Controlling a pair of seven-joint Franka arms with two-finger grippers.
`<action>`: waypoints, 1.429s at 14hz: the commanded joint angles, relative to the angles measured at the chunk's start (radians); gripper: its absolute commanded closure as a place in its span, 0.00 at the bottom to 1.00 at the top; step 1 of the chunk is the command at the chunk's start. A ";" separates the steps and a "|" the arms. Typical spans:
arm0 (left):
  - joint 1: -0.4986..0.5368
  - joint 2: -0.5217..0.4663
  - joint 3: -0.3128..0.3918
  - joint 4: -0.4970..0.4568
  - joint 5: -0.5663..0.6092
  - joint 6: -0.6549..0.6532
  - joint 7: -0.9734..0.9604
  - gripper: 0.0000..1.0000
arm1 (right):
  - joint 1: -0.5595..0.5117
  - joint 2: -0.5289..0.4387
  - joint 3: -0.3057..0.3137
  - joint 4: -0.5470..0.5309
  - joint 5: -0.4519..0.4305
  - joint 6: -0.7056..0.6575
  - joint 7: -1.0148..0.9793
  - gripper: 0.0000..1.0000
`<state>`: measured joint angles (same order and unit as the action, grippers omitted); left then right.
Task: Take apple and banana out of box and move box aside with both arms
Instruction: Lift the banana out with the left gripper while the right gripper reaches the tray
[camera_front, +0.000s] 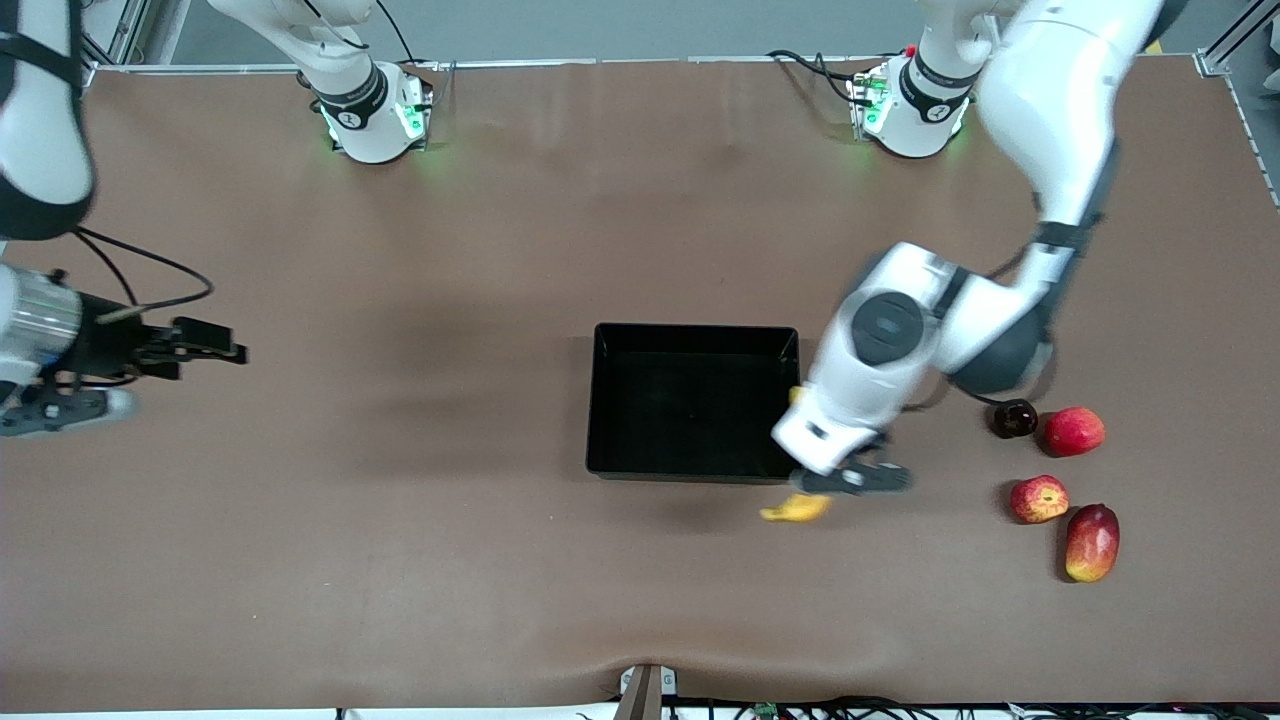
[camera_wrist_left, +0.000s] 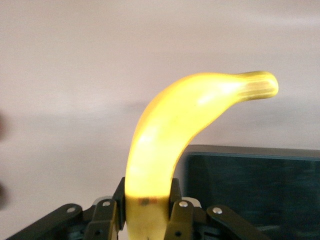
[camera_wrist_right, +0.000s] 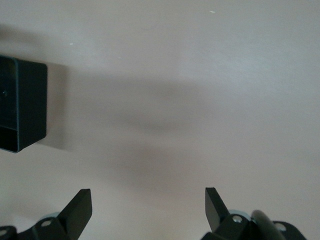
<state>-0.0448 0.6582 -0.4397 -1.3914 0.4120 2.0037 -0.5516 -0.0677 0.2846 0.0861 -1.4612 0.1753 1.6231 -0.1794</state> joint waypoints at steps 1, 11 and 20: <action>0.100 -0.008 -0.010 -0.055 -0.012 -0.029 0.096 1.00 | 0.067 0.011 -0.005 0.007 0.009 0.024 0.017 0.00; 0.264 0.135 0.009 -0.116 0.192 0.121 0.085 1.00 | 0.388 0.226 -0.003 0.010 0.001 0.294 0.280 0.00; 0.264 0.120 0.056 -0.106 0.209 0.149 0.078 0.00 | 0.465 0.337 -0.008 0.002 -0.066 0.385 0.455 0.00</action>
<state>0.2204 0.8174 -0.3802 -1.4919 0.6083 2.1544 -0.4574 0.4095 0.6069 0.0715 -1.4650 0.1291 2.0111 0.2674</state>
